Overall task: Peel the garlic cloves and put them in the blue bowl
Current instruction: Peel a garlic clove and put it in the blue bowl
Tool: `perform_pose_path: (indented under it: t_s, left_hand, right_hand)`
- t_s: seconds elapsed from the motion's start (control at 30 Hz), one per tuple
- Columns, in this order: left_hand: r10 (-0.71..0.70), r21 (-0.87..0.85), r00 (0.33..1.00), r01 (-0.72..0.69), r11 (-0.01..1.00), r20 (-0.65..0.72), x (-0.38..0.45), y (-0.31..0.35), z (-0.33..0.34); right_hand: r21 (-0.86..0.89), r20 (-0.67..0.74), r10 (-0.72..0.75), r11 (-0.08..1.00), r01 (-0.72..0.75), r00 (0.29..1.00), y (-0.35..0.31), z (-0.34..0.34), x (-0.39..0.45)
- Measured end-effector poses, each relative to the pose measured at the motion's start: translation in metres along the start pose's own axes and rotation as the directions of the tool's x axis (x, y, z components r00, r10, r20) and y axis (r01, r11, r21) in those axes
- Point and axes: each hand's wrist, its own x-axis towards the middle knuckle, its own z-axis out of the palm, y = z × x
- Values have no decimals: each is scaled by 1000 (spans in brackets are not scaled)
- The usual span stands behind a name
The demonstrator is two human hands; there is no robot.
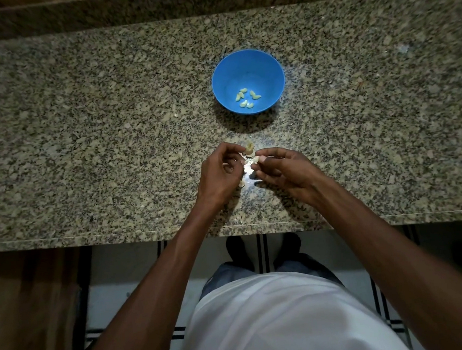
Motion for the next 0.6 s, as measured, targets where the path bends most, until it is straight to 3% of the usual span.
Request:
perform_pose_path:
  t_s: [0.17, 0.27, 0.43, 0.6]
  left_hand:
    - [-45, 94, 999, 44, 995, 13, 1, -6, 3]
    - [-64, 90, 998, 64, 994, 0, 0, -8, 5]
    - [-82, 10, 988, 84, 996, -128, 1, -7, 2]
    - [-84, 82, 989, 94, 992, -119, 8, -13, -7]
  right_hand:
    - [-74, -34, -40, 997, 38, 999, 3, -6, -2]
    - [-203, -51, -90, 976, 78, 995, 3, -9, -2]
    - [-385, -72, -220, 906, 176, 973, -3, -15, 1]
    - [-552, -68, -327, 800, 237, 943, -11, -23, 9]
